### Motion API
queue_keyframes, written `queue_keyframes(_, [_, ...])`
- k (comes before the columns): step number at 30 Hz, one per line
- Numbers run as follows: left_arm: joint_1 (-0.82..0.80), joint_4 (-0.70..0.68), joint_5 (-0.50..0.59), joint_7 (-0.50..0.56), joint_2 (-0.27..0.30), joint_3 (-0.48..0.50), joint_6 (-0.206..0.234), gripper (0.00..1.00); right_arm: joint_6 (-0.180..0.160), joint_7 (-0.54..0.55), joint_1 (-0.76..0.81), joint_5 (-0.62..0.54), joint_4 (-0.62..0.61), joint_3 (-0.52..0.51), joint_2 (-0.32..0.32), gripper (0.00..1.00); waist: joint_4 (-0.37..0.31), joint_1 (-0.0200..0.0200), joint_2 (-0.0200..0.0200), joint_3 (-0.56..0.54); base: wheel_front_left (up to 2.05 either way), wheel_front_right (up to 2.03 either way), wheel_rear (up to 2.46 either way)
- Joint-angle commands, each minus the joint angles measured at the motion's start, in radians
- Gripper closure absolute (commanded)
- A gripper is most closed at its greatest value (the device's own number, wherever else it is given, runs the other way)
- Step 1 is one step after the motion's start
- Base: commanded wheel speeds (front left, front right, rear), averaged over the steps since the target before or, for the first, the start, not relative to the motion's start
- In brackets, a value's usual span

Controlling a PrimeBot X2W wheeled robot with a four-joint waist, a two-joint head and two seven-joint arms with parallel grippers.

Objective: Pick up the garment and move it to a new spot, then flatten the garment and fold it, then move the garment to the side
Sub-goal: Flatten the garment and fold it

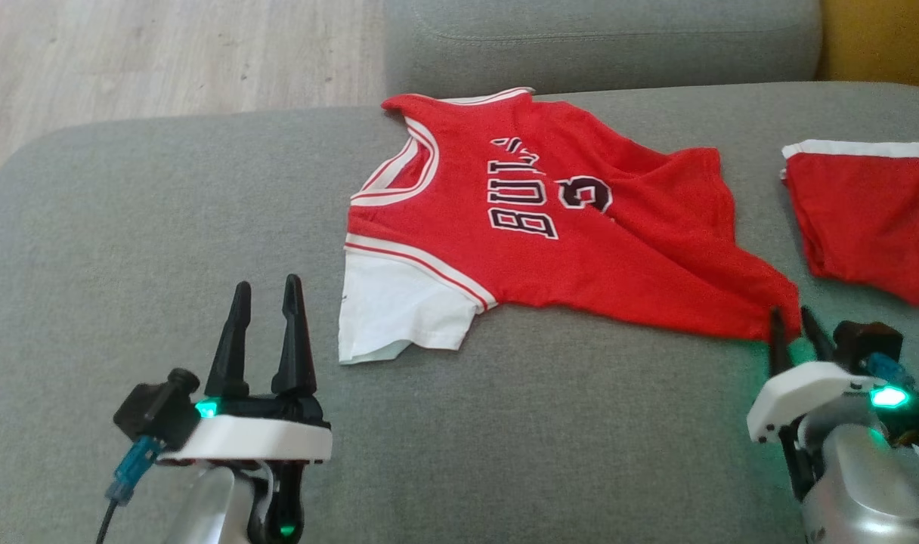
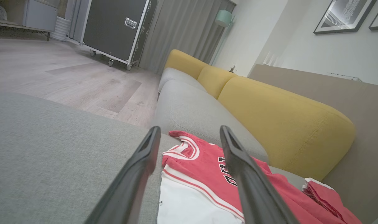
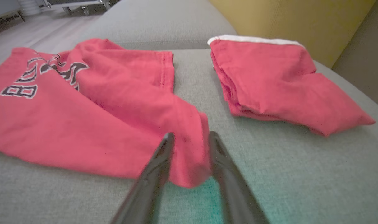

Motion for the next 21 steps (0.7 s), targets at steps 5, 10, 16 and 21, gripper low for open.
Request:
queue_keyframes(5, [-0.031,-0.037,0.008,-0.005,0.008,0.035,0.001,0.00,-0.001,-0.052,-0.022,0.025,-0.155,0.065,0.021,0.00,-0.026,0.0000,0.0000,-0.008,0.00,0.00,0.00])
queue_keyframes(10, [-0.030,-0.047,0.011,-0.005,0.008,0.037,0.001,0.00,-0.001,-0.056,0.053,0.187,-0.422,0.153,0.023,0.00,-0.037,0.0000,0.0000,-0.012,0.00,0.00,0.00])
queue_keyframes(16, [-0.033,-0.049,0.011,-0.005,0.009,0.028,0.001,0.00,-0.001,-0.056,0.171,0.246,-0.559,0.213,0.023,0.00,-0.045,0.0000,0.0000,-0.003,0.00,0.00,0.00])
queue_keyframes(21, [-0.044,-0.017,0.008,-0.005,0.019,0.005,0.001,0.00,-0.001,-0.056,0.182,0.253,-0.585,0.228,0.023,0.00,-0.049,0.0000,0.0000,0.016,0.00,0.00,0.00])
